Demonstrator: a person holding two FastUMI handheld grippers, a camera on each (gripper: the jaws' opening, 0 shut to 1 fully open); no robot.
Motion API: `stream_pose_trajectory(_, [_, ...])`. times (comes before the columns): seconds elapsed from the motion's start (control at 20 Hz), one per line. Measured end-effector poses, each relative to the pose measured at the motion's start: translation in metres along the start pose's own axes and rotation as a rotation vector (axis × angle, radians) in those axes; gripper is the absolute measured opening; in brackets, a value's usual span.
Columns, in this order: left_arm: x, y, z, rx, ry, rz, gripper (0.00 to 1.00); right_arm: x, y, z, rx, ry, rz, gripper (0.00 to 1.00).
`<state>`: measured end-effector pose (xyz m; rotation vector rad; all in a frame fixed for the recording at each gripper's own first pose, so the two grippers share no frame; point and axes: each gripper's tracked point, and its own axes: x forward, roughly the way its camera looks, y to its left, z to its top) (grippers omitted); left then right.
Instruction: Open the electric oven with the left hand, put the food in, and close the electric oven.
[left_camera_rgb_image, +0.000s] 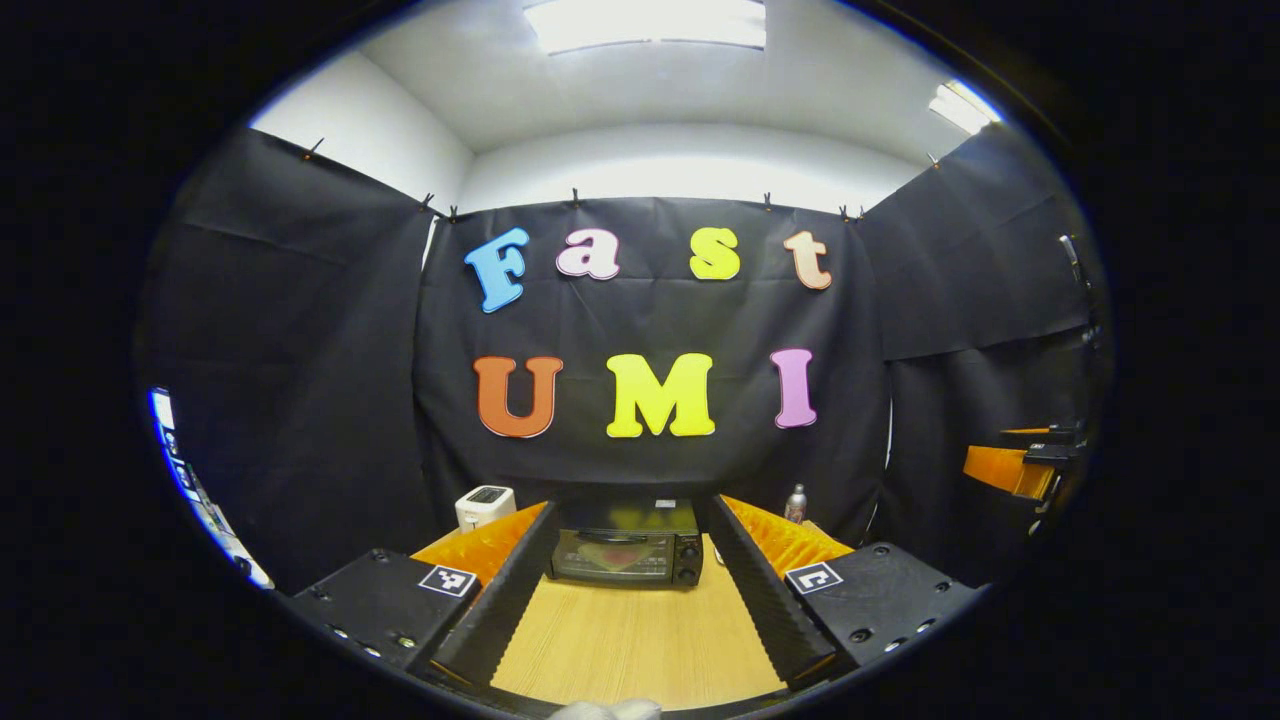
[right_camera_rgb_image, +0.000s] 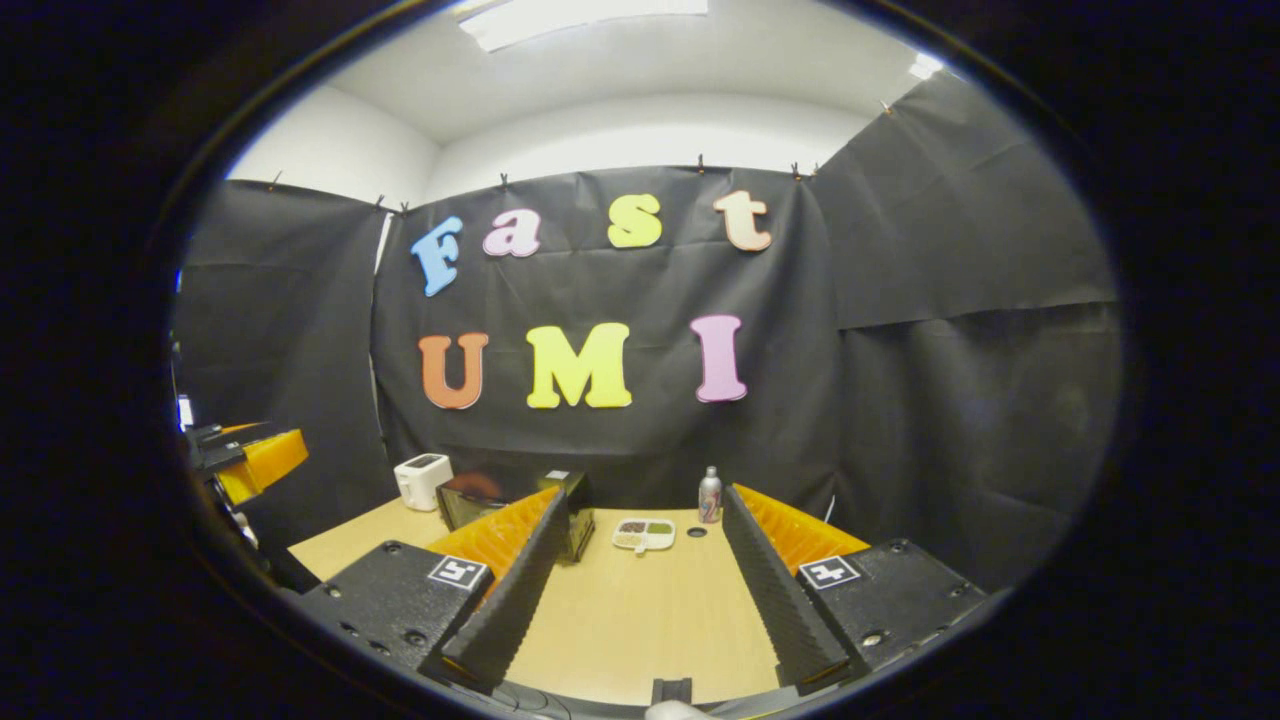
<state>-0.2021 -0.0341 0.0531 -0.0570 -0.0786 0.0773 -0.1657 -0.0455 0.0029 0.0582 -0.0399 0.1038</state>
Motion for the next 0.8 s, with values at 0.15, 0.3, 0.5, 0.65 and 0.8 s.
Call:
stream_pose_trajectory(0.15, [-0.003, 0.002, -0.002, 0.014, 0.006, 0.011, 0.96, -0.003, 0.004, -0.002, 0.003, 0.007, 0.012, 0.98])
stream_pose_trajectory(0.3, [-0.005, -0.005, -0.001, 0.024, 0.008, 0.001, 0.96, -0.003, -0.003, -0.011, 0.002, 0.027, 0.002, 0.96])
stream_pose_trajectory(0.5, [-0.002, -0.014, -0.001, 0.033, 0.007, -0.013, 0.96, -0.004, -0.013, -0.013, 0.004, 0.036, -0.013, 0.98])
stream_pose_trajectory(0.65, [0.002, -0.024, -0.003, 0.031, 0.009, -0.033, 0.96, -0.003, -0.019, -0.015, 0.001, 0.043, -0.025, 0.96])
stream_pose_trajectory(0.8, [0.007, -0.029, -0.006, 0.037, 0.020, -0.043, 0.96, 0.003, -0.024, -0.019, 0.000, 0.052, -0.032, 0.98])
